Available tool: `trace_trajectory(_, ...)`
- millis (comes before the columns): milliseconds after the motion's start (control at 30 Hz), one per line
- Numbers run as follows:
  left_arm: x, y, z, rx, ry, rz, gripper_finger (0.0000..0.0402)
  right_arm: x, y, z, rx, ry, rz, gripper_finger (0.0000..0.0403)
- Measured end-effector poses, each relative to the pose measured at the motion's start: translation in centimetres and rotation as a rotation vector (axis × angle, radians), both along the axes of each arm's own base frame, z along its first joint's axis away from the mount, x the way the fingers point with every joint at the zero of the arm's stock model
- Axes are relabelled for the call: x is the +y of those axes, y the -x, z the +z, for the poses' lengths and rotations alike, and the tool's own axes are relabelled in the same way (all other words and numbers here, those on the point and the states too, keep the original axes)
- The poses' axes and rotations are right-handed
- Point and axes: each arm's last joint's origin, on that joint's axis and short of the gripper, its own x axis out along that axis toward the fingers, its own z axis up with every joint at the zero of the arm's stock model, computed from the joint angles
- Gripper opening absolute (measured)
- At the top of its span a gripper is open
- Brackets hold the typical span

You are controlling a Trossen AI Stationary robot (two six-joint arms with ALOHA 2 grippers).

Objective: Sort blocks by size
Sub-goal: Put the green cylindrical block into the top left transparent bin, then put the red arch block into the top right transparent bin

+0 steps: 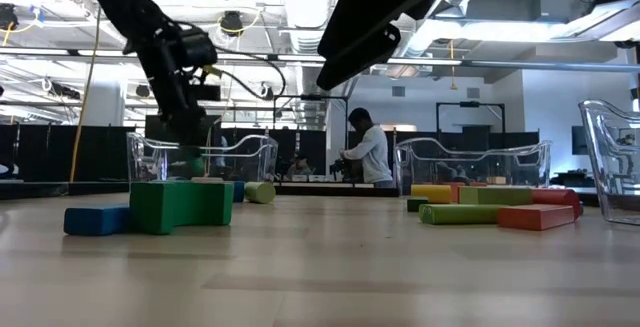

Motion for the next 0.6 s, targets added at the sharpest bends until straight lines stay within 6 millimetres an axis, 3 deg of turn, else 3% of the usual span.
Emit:
trace_trajectory(300,0.3,-0.1,-0.7,0.008,0.033,0.011,0.0152,0.1,0.0,0.0,0.0,0.0,0.003,0.0265)
trace_trajectory(600,-0.4,0.4,1.2,-0.051,-0.03,0.017,0.0189,0.1,0.0,0.0,0.0,0.0,0.002,0.0265)
